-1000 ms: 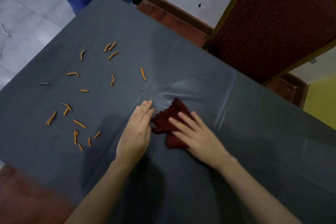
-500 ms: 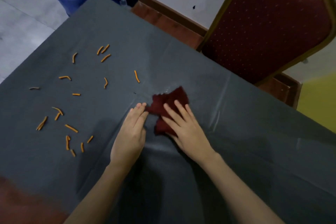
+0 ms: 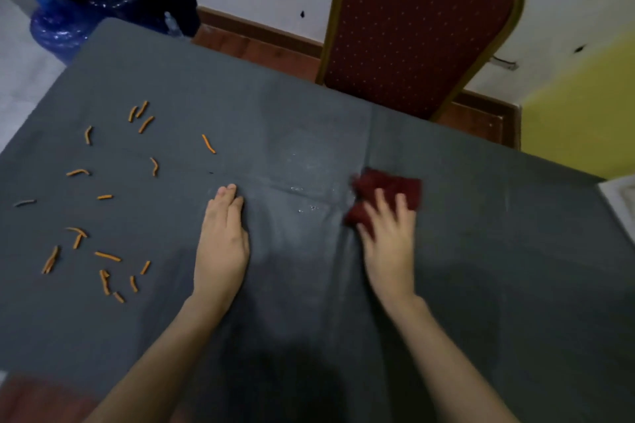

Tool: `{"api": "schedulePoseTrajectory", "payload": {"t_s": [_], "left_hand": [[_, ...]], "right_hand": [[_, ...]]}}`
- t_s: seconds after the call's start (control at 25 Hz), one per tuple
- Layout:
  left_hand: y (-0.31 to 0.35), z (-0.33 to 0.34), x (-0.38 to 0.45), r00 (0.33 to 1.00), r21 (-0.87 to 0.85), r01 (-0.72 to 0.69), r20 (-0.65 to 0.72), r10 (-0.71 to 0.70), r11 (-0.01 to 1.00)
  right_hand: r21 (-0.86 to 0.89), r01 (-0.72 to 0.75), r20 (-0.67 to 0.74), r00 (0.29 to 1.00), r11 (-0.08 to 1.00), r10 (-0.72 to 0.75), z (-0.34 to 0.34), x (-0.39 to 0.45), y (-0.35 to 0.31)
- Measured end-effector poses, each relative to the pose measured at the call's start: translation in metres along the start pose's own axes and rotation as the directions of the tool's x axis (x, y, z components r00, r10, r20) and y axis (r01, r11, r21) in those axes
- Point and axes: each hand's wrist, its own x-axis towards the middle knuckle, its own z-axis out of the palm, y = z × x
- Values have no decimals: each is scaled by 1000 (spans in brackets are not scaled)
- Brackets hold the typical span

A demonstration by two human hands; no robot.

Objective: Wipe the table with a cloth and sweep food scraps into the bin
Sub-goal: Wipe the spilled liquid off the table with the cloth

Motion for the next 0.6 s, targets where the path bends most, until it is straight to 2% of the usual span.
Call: {"api": "schedulePoseTrajectory", "payload": {"t_s": [0.08, 0.16, 0.2, 0.24, 0.32, 0.44, 0.52, 0.6], "left_hand": [[7, 0, -3, 1000, 7, 4, 15, -4, 1000], [17, 0, -16, 999, -42, -17, 38, 18, 999], [23, -1, -27, 997, -73, -48, 50, 52, 996], [32, 0, -41, 993, -94, -95, 66, 102, 991], [52, 7, -71, 973, -105, -192, 108, 203, 976], [76, 20, -110, 945, -83, -268, 171, 278, 960], [79, 23, -128, 916, -21, -349, 202, 346, 937], [75, 22, -136, 885, 55, -432, 221, 411, 900]], "right_hand": [[15, 229, 72, 971, 973, -229, 13, -19, -34], [-24, 458, 160, 879, 889, -449, 13, -38, -34], [-60, 525, 179, 843, 849, -508, 8, -42, -19], [-106, 536, 169, 840, 838, -516, 1, -45, 2], [-189, 425, 134, 904, 885, -405, -15, -56, 54], [-194, 97, 47, 995, 976, -90, -46, -95, 127], [-71, -100, -16, 995, 992, 99, -57, -128, 148], [68, -228, -53, 971, 971, 231, -54, -148, 141]]}}
